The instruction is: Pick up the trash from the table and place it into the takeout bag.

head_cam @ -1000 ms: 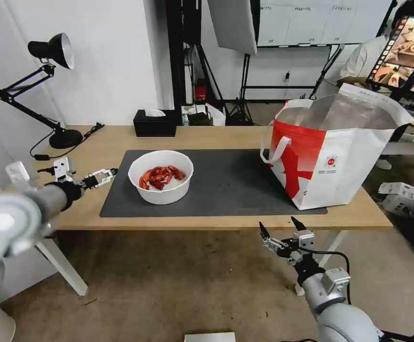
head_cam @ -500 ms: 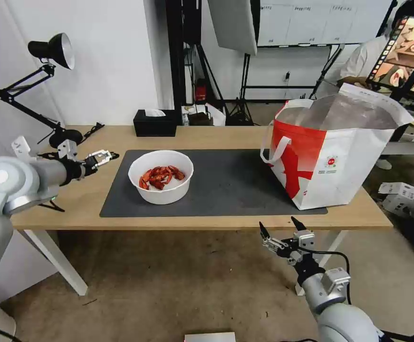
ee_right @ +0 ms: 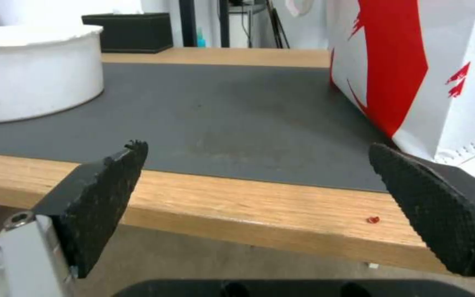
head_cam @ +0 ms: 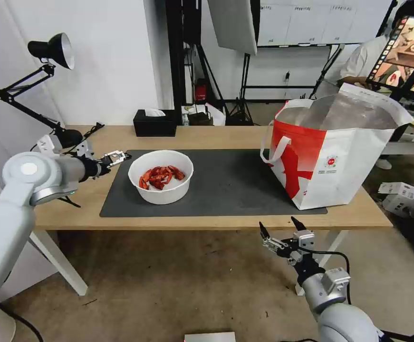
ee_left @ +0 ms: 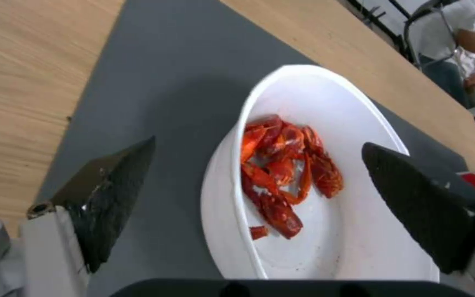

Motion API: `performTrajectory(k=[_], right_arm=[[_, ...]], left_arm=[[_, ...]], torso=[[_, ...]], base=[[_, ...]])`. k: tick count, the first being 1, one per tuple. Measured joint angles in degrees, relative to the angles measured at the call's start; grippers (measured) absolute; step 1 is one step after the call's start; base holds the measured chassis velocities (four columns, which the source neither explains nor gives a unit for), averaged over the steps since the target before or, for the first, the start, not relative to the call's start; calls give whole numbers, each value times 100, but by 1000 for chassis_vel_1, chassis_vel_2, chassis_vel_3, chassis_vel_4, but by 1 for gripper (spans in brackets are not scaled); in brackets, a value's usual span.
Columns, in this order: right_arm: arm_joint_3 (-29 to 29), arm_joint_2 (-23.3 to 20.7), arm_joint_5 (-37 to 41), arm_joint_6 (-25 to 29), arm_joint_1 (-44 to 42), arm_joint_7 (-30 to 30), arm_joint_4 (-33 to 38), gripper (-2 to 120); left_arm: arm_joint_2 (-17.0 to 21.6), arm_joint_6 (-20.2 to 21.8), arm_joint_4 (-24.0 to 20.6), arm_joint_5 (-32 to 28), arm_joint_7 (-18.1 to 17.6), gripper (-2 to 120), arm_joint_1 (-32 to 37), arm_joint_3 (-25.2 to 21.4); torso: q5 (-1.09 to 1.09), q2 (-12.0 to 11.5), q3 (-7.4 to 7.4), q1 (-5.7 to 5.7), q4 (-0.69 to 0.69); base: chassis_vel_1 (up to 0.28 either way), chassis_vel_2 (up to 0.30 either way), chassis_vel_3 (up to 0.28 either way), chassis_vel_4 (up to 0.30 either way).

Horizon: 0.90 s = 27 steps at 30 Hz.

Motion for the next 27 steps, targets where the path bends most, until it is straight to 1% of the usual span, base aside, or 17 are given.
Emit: performTrajectory(k=[1, 4, 11, 13, 15, 18, 27], right_arm=[[0, 0, 0, 0, 0, 0, 0, 100], [0, 0, 0, 0, 0, 0, 0, 100], [0, 0, 0, 0, 0, 0, 0, 100], [0, 0, 0, 0, 0, 0, 0, 100], [0, 0, 0, 0, 0, 0, 0, 100], [0, 0, 0, 0, 0, 0, 0, 100], [0, 0, 0, 0, 0, 1, 0, 100]], left_arm=[[0, 0, 0, 0, 0, 100, 0, 0], [-1, -3, 70, 7, 121, 100, -92, 194], [-16, -6, 143, 86, 215, 100, -203, 441], [-21, -7, 148, 186, 253, 100, -250, 593], [-23, -7, 151, 220, 259, 100, -259, 623], [-35, -9, 236, 455, 265, 100, -304, 779], [-38, -11, 407, 715, 265, 100, -418, 979]], torso=[[0, 0, 0, 0, 0], [0, 1, 0, 0, 0], [0, 1, -1, 0, 0], [0, 1, 0, 0, 0], [0, 1, 0, 0, 0], [0, 1, 0, 0, 0], [0, 1, 0, 0, 0]], base=[[0, 0, 0, 0], [0, 0, 0, 0], [0, 0, 0, 0], [0, 0, 0, 0], [0, 0, 0, 0], [0, 0, 0, 0], [0, 0, 0, 0]])
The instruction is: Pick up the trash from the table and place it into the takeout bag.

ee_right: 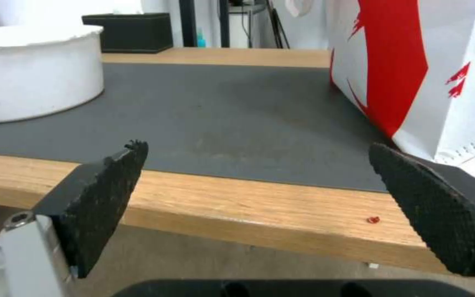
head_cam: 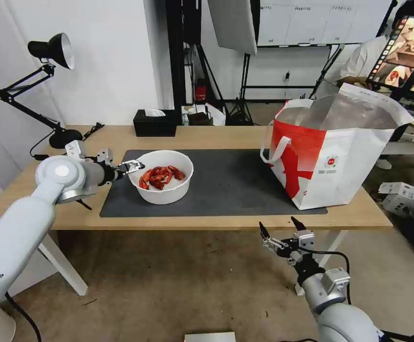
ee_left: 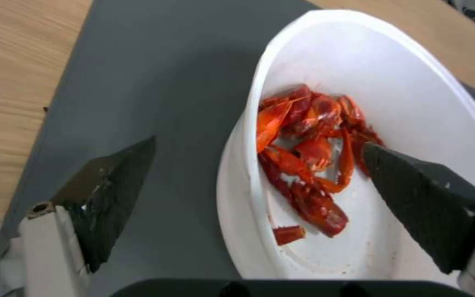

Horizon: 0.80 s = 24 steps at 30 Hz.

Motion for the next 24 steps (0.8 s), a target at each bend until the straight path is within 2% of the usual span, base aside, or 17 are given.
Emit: performTrajectory(k=[8, 11, 12, 15, 16, 21, 23, 24], right_arm=[[0, 0, 0, 0, 0, 0, 0, 100], [0, 0, 0, 0, 0, 0, 0, 100], [0, 0, 0, 0, 0, 0, 0, 100], [0, 0, 0, 0, 0, 0, 0, 100], [0, 0, 0, 0, 0, 0, 0, 100], [0, 0, 0, 0, 0, 0, 0, 100], [0, 0, 0, 0, 0, 0, 0, 100], [0, 0, 0, 0, 1, 0, 0, 100]], left_arm=[[-110, 0, 178, 182, -19, 100, -197, 225], [-200, 0, 280, 245, -93, 86, -254, 300], [-200, 0, 280, 245, -93, 86, -254, 300], [-214, 0, 294, 254, -110, 72, -248, 322], [-214, 0, 294, 254, -110, 72, -248, 322], [-190, 0, 293, 285, -88, 51, -225, 332], [-178, 0, 281, 304, -66, 49, -208, 337], [-168, 0, 259, 329, -55, 42, -188, 346]], torso=[[0, 0, 0, 0, 0], [0, 0, 0, 0, -1], [0, 0, 0, 0, -1], [0, 0, 0, 0, 0], [0, 0, 0, 0, 0], [0, 0, 0, 0, 0], [0, 0, 0, 0, 0], [0, 0, 0, 0, 0]], base=[[0, 0, 0, 0], [0, 0, 0, 0], [0, 0, 0, 0], [0, 0, 0, 0], [0, 0, 0, 0], [0, 0, 0, 0], [0, 0, 0, 0], [0, 0, 0, 0]])
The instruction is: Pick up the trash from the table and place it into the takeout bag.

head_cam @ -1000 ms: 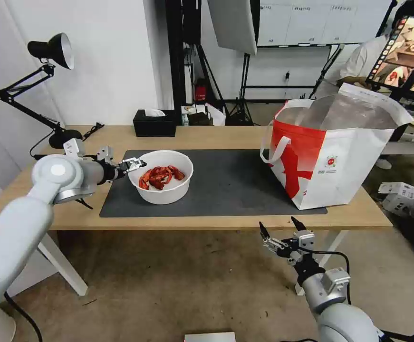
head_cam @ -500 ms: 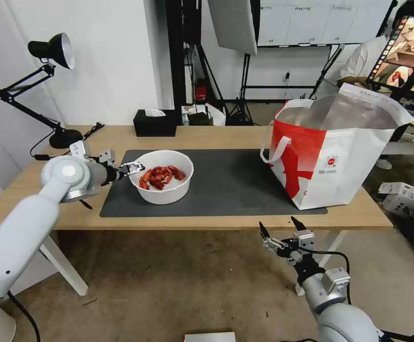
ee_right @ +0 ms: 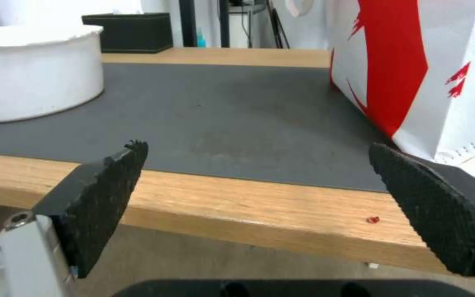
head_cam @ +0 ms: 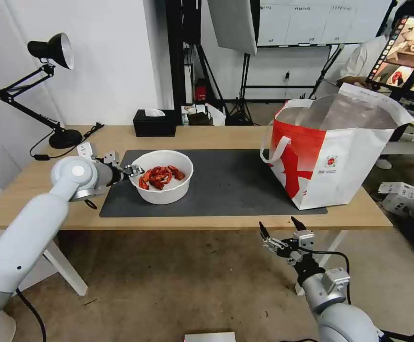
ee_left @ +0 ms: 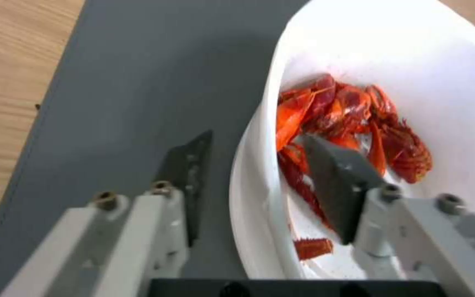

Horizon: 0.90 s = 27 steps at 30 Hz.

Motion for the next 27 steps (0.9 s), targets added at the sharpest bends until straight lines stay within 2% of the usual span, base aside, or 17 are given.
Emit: performTrajectory(k=[3, 4, 7, 9, 10, 12, 23, 26, 27], right_arm=[[0, 0, 0, 0, 0, 0, 0, 100], [0, 0, 0, 0, 0, 0, 0, 100], [0, 0, 0, 0, 0, 0, 0, 100], [0, 0, 0, 0, 0, 0, 0, 100], [0, 0, 0, 0, 0, 0, 0, 100], [0, 0, 0, 0, -1, 0, 0, 100], [0, 0, 0, 0, 0, 0, 0, 100], [0, 0, 0, 0, 0, 0, 0, 100], [0, 0, 0, 0, -1, 0, 0, 100]], left_arm=[[7, 0, -25, 93, 48, 28, 49, 14], [7, 0, -25, 93, 48, 28, 49, 14], [29, 1, -99, 264, 166, 13, 88, 18], [36, 1, -118, 279, 169, 10, 89, 18], [41, 0, -129, 291, 179, 3, 89, 18], [43, 1, -134, 309, 203, 0, 89, 19], [-60, 1, -204, 511, 240, 0, 92, -125], [-129, -190, -344, 775, 361, 0, 60, -204], [-141, -442, -407, 1203, 590, 0, 40, -194]], torso=[[0, 0, 0, 0, 0], [0, 0, 0, 0, 0], [0, 0, 0, 0, 0], [1, 0, 0, 0, 0], [0, 0, 0, 0, 0], [0, 0, 0, 0, 0], [-1, 0, 0, 0, 0], [-1, 0, 0, 0, 0], [1, 0, 0, 0, -1]], base=[[0, 0, 0, 0], [0, 0, 0, 0], [0, 0, 0, 0], [0, 0, 0, 0], [0, 0, 0, 0], [0, 0, 0, 0], [0, 0, 0, 0], [0, 0, 0, 0], [0, 0, 0, 0]])
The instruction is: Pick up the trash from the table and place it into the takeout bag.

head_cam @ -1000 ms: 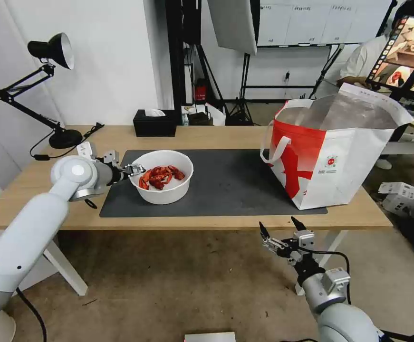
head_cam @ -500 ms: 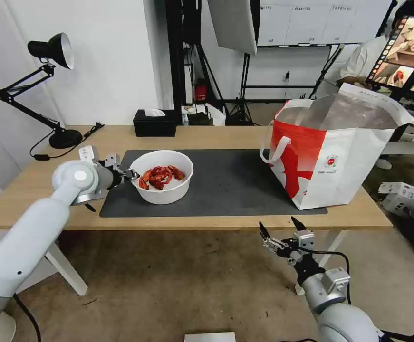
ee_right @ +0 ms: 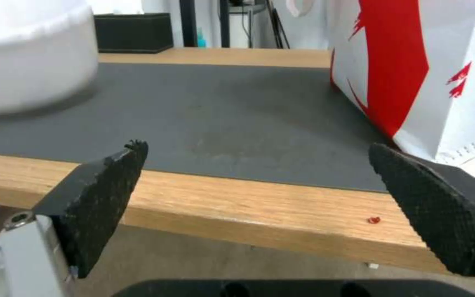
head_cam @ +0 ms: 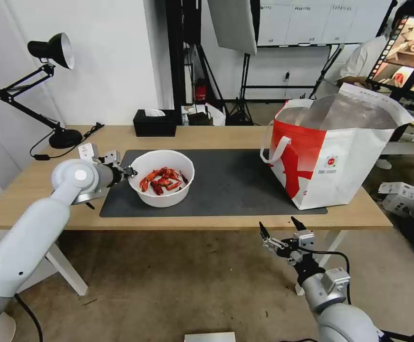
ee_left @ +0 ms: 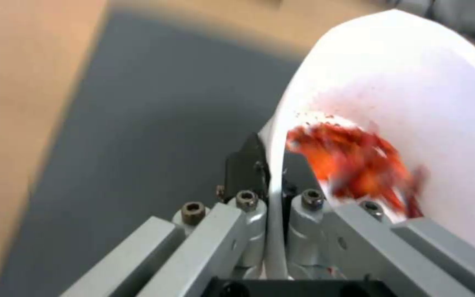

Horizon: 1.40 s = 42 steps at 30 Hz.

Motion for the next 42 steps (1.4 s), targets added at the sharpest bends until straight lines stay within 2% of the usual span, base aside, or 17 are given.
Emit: performTrajectory(k=[1, 2, 7, 11, 18, 26, 29, 30, 32, 35, 38, 39, 42], right_arm=[[0, 0, 0, 0, 0, 0, 0, 100], [0, 0, 0, 0, 0, 0, 0, 100], [0, 0, 0, 0, 0, 0, 0, 100], [0, 0, 0, 0, 1, 0, 0, 100], [0, 0, 0, 0, 0, 0, 0, 100], [0, 0, 0, 0, 0, -1, 0, 100], [1, 0, 0, 0, 1, 0, 0, 100], [1, 0, 0, 0, 1, 0, 0, 100], [0, -1, 0, 0, 1, -1, 1, 100], [0, -1, 0, 0, 1, -1, 0, 100], [0, -1, 0, 0, 0, 0, 1, 100], [0, -1, 0, 0, 0, 0, 1, 100], [0, -1, 0, 0, 1, 0, 0, 100]], left_arm=[[28, -321, -68, 609, 317, 0, -7, 72], [67, -491, -129, 975, 493, 0, -5, 127], [175, -988, -297, 1436, 610, 0, -4, 207], [236, -1184, -333, 1494, 608, 0, -115, 230], [248, -1215, -399, 1475, 584, 0, -350, 337], [-138, -1208, -295, 1274, 353, 0, -1164, 952], [-750, -1190, 95, 1153, 138, 0, -2035, 1636], [-750, -1190, 95, 1153, 138, 0, -2035, 1636], [-1177, -1189, 422, 1118, 60, 0, -2611, 1997], [-1443, -1192, 644, 1114, 39, 0, -2975, 2194], [-2061, -1194, 1229, 1106, -34, 0, -3717, 2590], [-2061, -1194, 1229, 1106, -34, 0, -3717, 2590], [-2853, -1194, 1944, 1110, -99, 0, -4189, 2765]], torso=[[2, 0, 0, 0, -1], [0, 0, 0, 0, 0], [-1, 0, 0, 0, 1], [0, 0, 0, 0, 1], [-1, 0, 0, 0, 2], [1, 0, 0, 0, 1], [2, 0, 1, 0, 1], [2, 0, 1, 0, 1], [0, -1, 1, 1, 0], [4, 0, 0, 1, -1], [4, 0, 0, 1, -1], [4, 0, 0, 1, -1], [2, -1, 0, 1, 0]], base=[[0, 0, 0, 0], [0, 0, 0, 0], [0, 0, 0, 0], [0, 0, 0, 0], [0, 0, 0, 0], [0, 0, 0, 0], [0, 0, 0, 0], [0, 0, 0, 0], [0, 0, 0, 0], [0, 0, 0, 0], [0, 0, 0, 0], [0, 0, 0, 0], [0, 0, 0, 0]])
